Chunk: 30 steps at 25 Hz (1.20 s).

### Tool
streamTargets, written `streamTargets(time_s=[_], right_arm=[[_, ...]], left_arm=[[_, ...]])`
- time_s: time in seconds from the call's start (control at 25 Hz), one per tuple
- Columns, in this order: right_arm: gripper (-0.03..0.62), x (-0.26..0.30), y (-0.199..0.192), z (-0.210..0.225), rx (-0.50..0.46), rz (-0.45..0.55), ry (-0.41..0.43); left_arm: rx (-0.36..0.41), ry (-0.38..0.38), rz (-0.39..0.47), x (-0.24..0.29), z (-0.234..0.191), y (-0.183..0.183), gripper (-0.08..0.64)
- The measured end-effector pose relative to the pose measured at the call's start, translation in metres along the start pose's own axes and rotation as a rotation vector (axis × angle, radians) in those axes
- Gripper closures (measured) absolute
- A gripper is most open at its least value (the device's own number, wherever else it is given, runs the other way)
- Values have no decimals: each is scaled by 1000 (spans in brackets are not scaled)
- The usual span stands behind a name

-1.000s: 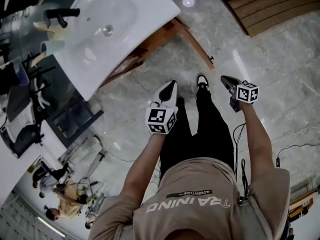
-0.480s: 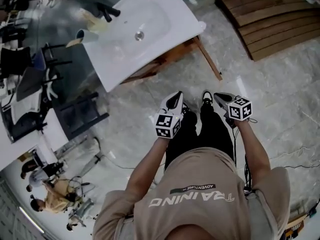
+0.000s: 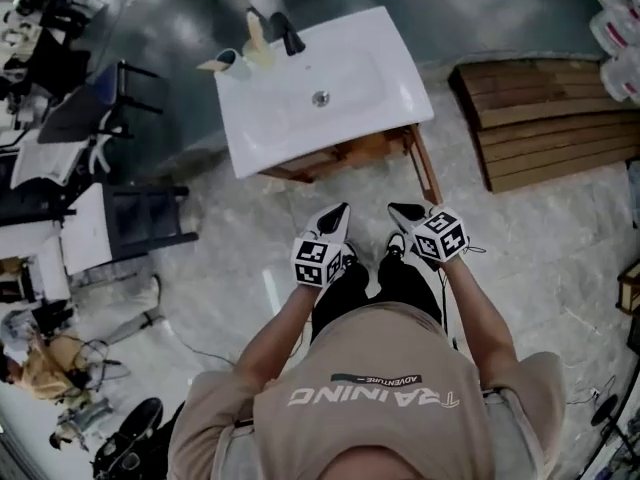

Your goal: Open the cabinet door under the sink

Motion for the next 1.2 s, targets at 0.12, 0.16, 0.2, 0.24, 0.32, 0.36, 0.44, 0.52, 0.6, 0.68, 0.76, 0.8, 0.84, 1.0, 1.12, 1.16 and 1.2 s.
streamTargets(time_s=[0.12, 0.16, 0.2, 0.24, 0.32, 0.36, 0.44, 0.52, 0.6, 0.68, 0.76, 0.8, 0.84, 1.0, 1.12, 1.16, 1.2], right_arm=[[591, -1, 26, -8, -117, -19, -33], [591, -2, 32, -13, -132, -16, -37], [591, -3, 36, -18, -140, -10, -38], [591, -4, 41, -24, -146, -1, -37], [591, -6, 49, -39, -155, 20, -34], [591, -7, 54, -48, -163, 32, -33], [591, -9, 67, -61, -199, 51, -36], [591, -13, 84, -69, -267, 63, -49], [591, -19, 104, -72, -346, 76, -68], [591, -25, 123, -74, -401, 100, -85], [591, -32, 137, -75, -423, 130, -102], [591, -36, 143, -75, -427, 149, -115], [591, -39, 150, -75, -428, 172, -129], [591, -49, 191, -75, -442, 284, -184], [591, -53, 218, -80, -492, 334, -198], [591, -54, 226, -83, -515, 346, -202], [591, -54, 234, -86, -537, 359, -206]], left_arm=[[-19, 36, 50, -17, -10, 10, 543], [-23, 46, 64, -24, -12, 12, 543], [-28, 53, 79, -32, -14, 13, 543], [-34, 58, 93, -40, -16, 15, 543], [-43, 68, 114, -58, -20, 17, 543], [-45, 74, 121, -67, -23, 18, 543], [-48, 82, 142, -81, -29, 25, 543], [-52, 84, 182, -90, -33, 38, 543], [-54, 80, 233, -95, -35, 55, 543], [-45, 72, 279, -99, -34, 73, 543], [-1, 66, 313, -103, -28, 88, 543], [31, 63, 328, -105, -23, 95, 543], [61, 55, 346, -107, -18, 104, 543], [102, 10, 438, -125, -6, 140, 543], [80, -19, 504, -141, -4, 160, 543], [81, -20, 519, -145, -6, 166, 543], [84, -17, 532, -149, -8, 171, 543]])
Point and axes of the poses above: the fingertips, and each gripper's own axes: x forward along the fingers, z to its right, y out of its top, the point moved 4 cm from there along -x, backward along the fingers, and after that the axes turned 11 degrees about -x, right-handed, at the moved point
